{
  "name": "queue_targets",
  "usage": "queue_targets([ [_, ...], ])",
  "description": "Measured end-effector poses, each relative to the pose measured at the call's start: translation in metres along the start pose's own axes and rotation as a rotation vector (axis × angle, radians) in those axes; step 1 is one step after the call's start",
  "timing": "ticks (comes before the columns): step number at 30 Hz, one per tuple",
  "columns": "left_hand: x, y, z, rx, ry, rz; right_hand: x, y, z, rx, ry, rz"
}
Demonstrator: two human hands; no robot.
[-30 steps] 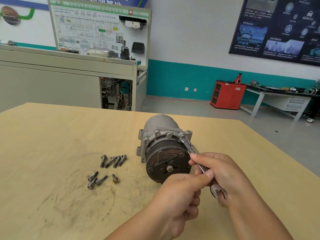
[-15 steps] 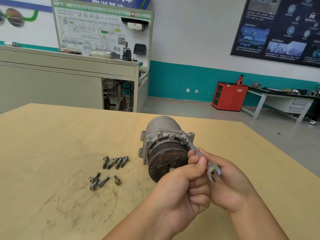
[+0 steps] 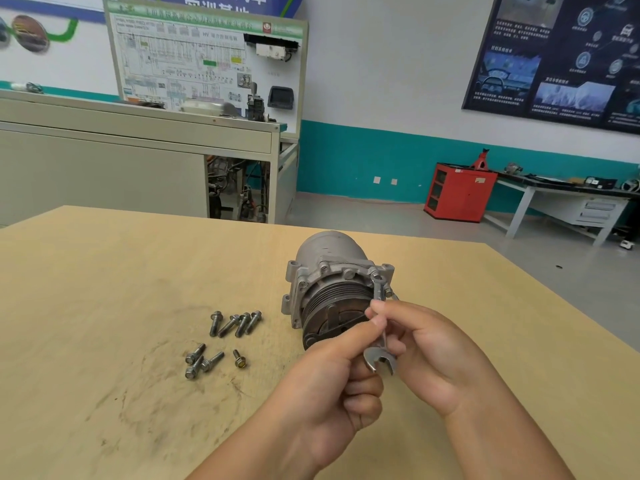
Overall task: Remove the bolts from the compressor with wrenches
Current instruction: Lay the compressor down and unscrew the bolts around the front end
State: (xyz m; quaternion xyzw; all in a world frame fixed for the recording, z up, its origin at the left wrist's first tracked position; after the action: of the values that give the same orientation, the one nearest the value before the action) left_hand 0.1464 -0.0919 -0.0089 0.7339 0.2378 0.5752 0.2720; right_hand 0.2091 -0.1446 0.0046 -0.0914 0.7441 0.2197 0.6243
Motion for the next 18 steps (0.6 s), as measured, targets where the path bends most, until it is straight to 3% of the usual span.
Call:
queue_targets([
  [6,-0.011,0.0,0.005,-0.053,-0.042,-0.109,0.014,0.0,-0.001,-0.051,0.096,0.138],
  [11,-0.024,0.001,0.007,-0.065,-0.091,-0.098,0.024,-0.006,-0.003,0.022,0.165,0.292],
  [15,-0.03,-0.001,0.009,-0.015,-0.059,0.125,0.029,-0.018,-0.003,0.104,0.196,0.232],
  [18,-0.031,-0.002,0.014,0.003,-0.022,0.217,0.021,-0.029,-0.005,0.165,0.15,0.043],
])
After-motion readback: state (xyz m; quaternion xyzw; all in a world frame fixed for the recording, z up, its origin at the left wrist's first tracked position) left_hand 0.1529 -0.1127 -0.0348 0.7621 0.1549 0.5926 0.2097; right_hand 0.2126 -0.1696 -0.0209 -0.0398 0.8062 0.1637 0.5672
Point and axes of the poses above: each hand's wrist, its own z-axis towards the middle knuckle, its own y-axis out of the palm, x = y × z, the point moved 9 cm from there along z, towards the middle knuckle, and after that the axes turned 3 degrees about -z, right-handed, at the moved point
